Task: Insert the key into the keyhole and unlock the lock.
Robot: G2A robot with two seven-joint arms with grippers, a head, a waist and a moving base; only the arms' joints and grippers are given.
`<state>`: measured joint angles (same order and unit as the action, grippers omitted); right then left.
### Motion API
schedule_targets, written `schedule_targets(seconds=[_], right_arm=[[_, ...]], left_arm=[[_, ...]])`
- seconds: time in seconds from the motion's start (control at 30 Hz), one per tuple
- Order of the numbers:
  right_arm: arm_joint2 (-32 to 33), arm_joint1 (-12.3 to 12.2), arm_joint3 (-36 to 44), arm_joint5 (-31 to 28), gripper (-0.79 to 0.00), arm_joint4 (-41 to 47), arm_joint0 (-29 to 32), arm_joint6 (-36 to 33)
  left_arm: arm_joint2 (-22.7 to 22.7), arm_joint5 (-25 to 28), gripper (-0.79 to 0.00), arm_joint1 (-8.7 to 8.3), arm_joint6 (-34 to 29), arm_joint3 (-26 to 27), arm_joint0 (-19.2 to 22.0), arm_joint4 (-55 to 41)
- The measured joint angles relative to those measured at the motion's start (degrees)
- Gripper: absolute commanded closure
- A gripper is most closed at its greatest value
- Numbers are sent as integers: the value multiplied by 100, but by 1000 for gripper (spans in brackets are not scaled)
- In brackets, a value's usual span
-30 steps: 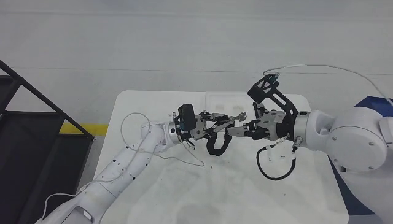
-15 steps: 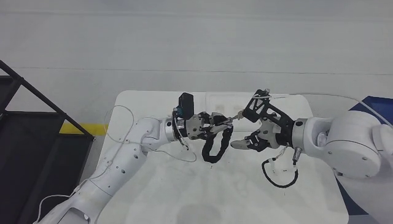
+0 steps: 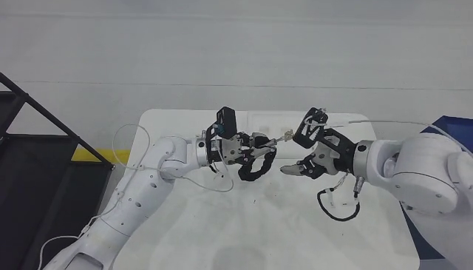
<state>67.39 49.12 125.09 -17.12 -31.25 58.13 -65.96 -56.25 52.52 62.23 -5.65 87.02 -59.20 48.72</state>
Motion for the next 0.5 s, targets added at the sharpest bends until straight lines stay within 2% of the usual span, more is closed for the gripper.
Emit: schedule_targets(seconds=[0.17, 0.5], right_arm=[[-109, -4, -65, -614, -785, -408, 34, 319], [-520, 39, 4, -936, -785, -364, -89, 305]], left_arm=[[59, -26, 0, 21, -101, 27, 7, -47], [128, -20, 0, 64, -94, -4, 39, -32]])
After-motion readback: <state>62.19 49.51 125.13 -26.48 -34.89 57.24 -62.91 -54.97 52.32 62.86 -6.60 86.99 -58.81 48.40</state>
